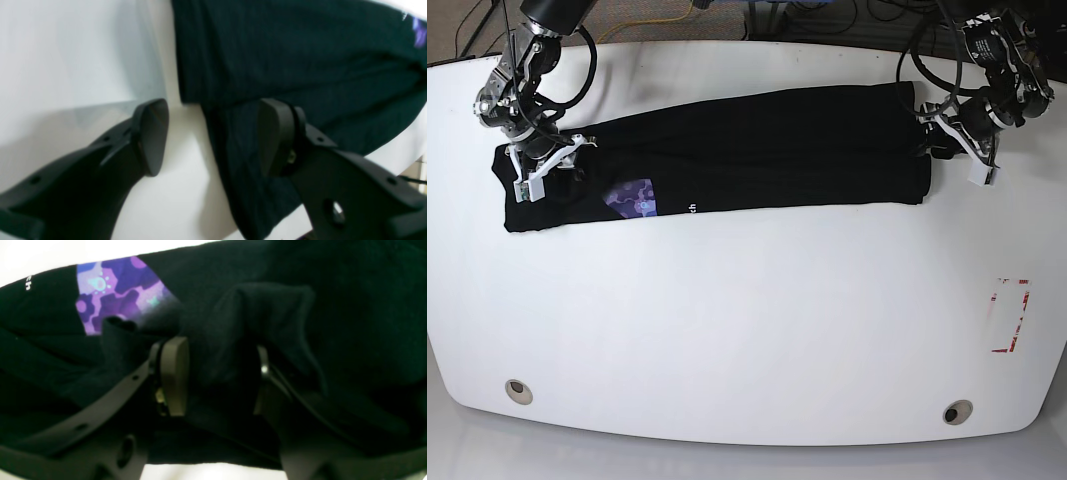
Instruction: Layout the t-shirt on the table in an organized manner, then fold the t-shirt properly
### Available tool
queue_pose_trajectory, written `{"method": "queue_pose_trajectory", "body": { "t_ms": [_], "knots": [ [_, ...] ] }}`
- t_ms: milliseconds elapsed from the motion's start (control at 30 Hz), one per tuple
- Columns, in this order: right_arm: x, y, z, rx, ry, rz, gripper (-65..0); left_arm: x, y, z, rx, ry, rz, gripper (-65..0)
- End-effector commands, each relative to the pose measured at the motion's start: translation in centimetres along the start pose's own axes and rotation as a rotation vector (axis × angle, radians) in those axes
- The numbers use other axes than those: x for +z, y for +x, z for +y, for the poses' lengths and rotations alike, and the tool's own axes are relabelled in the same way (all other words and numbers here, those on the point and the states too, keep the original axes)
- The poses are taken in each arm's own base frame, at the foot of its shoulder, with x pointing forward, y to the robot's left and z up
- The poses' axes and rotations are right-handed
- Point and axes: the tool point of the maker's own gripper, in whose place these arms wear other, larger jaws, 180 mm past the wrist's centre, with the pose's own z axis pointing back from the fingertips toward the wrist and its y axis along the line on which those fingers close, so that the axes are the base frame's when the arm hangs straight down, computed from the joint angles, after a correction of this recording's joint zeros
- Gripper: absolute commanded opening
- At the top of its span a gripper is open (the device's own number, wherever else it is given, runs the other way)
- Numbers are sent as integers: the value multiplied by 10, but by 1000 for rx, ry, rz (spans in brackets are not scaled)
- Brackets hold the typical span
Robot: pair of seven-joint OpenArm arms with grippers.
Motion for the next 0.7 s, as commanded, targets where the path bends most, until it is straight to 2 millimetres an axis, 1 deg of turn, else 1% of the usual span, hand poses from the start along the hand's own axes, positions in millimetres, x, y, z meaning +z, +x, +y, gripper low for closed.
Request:
{"method": "queue_pose_trajectory", "body": {
  "t_ms": [0, 167, 267, 333, 433, 500, 533, 633, 667],
  "knots": [
    [2, -17, -5, 18, -25, 89, -401, -2, -3, -3, -13, -9, 22, -258],
    [2, -17, -5, 16, -22, 86, -403, -10, -8, -16, -36, -44, 52, -258],
    [2, -17, -5, 16, -22, 86, -403, -15, -22, -25, -48, -68, 95, -260],
    [2, -17, -5, 16, -22, 86, -403, -17, -25, -31, -61, -82, 108, -260],
    [2, -17, -4, 14, -20, 84, -403, -19, -26, -34, -67, -90, 116, -274],
    [2, -17, -4, 14, -20, 84, -403, -20, -27, -34, -65, -92, 116, -342],
    [2, -17, -4, 14, -20, 84, -403, -20, -26, -34, -65, -92, 113, -389],
    [2, -17, -4, 14, -20, 84, -403, -20, -25, -33, -66, -88, 113, -558],
    [2, -17, -4, 14, -20, 84, -403, -21, -25, -33, -68, -89, 114, -599]
  ]
}}
